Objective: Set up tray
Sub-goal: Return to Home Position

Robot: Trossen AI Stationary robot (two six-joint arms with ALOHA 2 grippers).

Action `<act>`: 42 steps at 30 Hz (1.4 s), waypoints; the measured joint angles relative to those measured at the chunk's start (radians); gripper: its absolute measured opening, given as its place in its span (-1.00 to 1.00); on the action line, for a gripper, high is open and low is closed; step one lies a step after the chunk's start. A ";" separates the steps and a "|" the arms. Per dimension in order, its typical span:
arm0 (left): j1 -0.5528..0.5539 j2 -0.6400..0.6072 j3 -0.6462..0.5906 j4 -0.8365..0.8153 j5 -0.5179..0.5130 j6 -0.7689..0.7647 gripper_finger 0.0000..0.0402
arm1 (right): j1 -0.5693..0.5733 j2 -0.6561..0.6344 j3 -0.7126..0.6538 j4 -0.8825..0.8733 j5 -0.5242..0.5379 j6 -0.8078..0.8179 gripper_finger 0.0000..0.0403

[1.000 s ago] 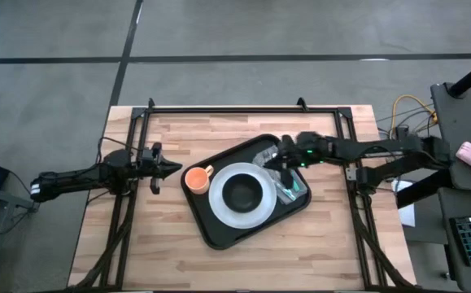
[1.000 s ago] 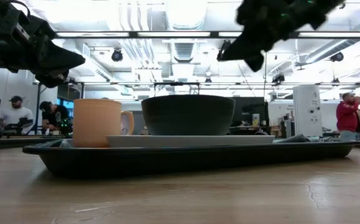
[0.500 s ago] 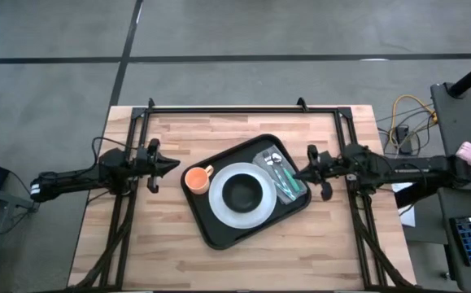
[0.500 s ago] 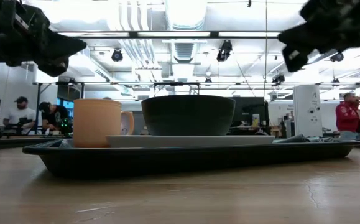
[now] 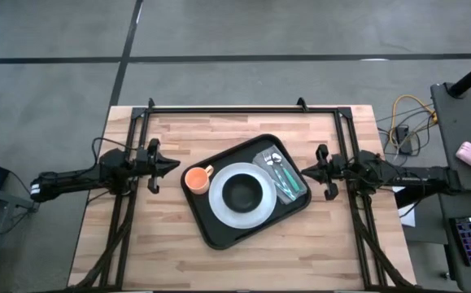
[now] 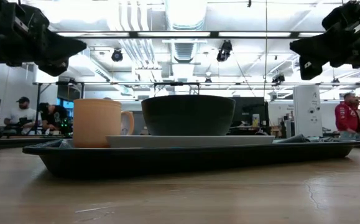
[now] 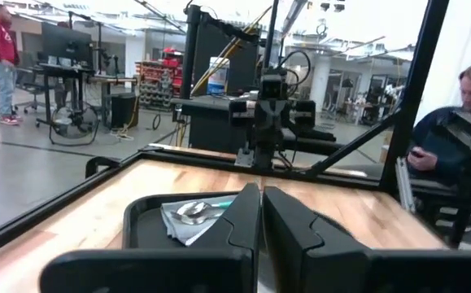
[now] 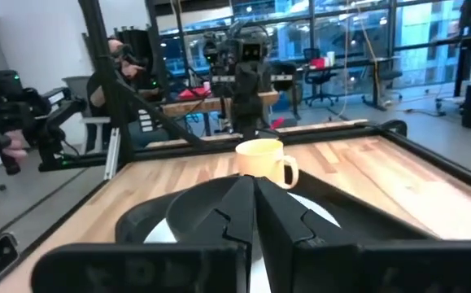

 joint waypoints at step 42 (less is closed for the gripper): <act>-0.081 -0.001 -0.030 -0.022 -0.003 0.061 -1.00 | 0.006 -0.098 0.000 -0.058 0.030 -0.043 -0.96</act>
